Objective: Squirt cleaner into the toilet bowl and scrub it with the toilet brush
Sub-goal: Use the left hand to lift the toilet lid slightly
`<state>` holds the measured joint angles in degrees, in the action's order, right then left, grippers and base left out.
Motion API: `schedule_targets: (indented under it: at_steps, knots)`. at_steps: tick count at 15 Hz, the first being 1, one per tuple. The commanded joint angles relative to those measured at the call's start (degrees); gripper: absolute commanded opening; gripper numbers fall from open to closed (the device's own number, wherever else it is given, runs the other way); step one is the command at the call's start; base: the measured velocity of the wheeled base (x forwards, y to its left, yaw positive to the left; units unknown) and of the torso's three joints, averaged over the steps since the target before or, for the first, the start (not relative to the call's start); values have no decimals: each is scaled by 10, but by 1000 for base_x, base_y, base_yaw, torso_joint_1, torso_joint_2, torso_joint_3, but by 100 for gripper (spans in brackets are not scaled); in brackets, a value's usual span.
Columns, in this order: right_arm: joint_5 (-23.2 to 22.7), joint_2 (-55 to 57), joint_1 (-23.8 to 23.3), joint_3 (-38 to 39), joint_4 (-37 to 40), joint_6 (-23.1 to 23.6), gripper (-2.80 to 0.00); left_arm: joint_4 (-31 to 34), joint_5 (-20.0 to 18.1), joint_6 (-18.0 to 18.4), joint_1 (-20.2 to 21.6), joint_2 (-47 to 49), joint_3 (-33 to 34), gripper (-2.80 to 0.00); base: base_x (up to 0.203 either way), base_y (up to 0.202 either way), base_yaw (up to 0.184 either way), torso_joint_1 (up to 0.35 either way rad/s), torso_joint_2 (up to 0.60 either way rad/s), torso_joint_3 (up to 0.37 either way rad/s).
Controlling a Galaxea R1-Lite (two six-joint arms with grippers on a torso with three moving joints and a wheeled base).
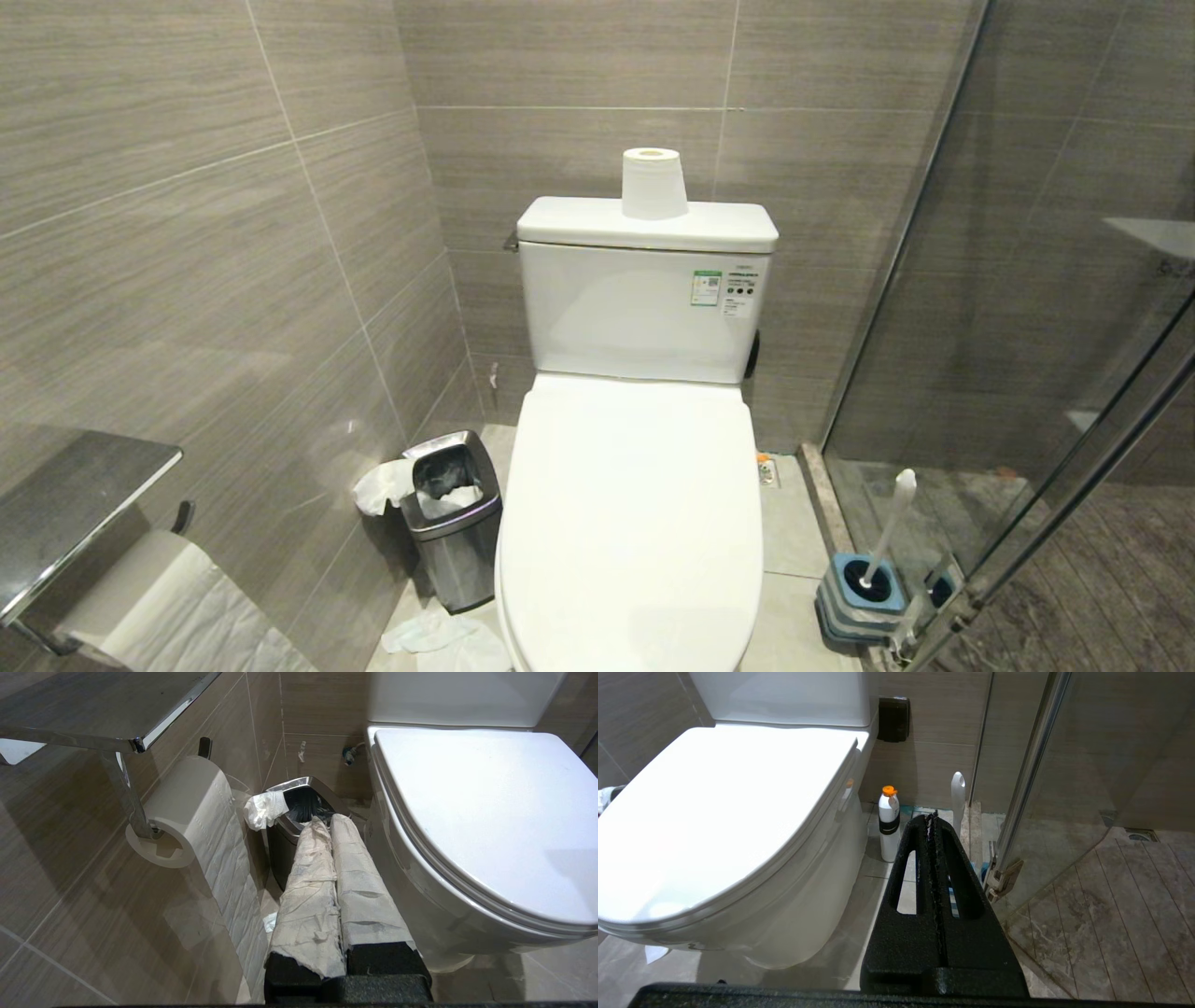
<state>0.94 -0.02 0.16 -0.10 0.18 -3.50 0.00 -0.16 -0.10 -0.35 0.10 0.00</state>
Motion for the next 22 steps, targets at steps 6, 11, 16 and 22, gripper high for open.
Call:
schedule_targets:
  at_steps: [6, 11, 16, 22]
  knots:
    - [0, 0, 0, -1, 0, 0, -280, 0, 0, 0, -1, 1, 1, -280, 0, 0, 0, 0, 0, 0]
    - [0, 0, 0, -1, 0, 0, -280, 0, 0, 0, 0, 1, 1, -280, 0, 0, 0, 0, 0, 0]
    - [0, 0, 0, -1, 0, 0, -280, 0, 0, 0, -1, 1, 1, -280, 0, 0, 0, 0, 0, 0]
    - [0, 0, 0, 0, 0, 0, -280, 0, 0, 0, 0, 1, 1, -280, 0, 0, 0, 0, 0, 0]
